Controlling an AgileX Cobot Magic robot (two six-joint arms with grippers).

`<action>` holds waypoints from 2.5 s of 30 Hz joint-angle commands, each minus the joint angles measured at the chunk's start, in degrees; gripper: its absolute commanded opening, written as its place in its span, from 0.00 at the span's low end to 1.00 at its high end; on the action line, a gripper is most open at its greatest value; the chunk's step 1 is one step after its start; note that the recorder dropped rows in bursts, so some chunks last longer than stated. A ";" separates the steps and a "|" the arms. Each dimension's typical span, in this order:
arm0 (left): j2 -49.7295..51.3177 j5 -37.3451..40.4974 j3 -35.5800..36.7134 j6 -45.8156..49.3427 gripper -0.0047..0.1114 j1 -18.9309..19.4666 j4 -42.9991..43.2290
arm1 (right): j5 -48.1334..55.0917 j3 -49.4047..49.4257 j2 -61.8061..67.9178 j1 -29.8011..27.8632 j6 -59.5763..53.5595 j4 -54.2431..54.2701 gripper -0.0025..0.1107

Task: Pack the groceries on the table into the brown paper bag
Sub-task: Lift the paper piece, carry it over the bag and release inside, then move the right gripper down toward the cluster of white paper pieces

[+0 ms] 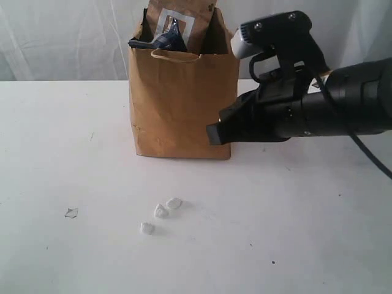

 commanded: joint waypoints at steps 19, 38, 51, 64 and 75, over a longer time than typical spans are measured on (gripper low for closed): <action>-0.20 -0.08 0.21 -0.07 0.04 0.26 0.43 | -21.10 -5.96 -3.18 2.06 4.55 -3.79 0.02; -0.20 -0.08 0.21 -0.07 0.04 0.26 0.43 | -33.87 -12.62 12.46 6.09 14.59 -15.48 0.02; -0.20 -0.08 0.21 -0.07 0.04 0.26 0.43 | -39.02 -16.98 19.37 6.09 14.96 -14.58 0.02; -0.20 -0.08 0.21 -0.07 0.04 0.26 0.43 | -36.54 -22.12 26.48 -1.68 -0.46 -10.89 0.48; -0.20 -0.08 0.21 -0.07 0.04 0.26 0.43 | -0.11 -21.78 10.65 -1.68 -0.10 -22.58 0.11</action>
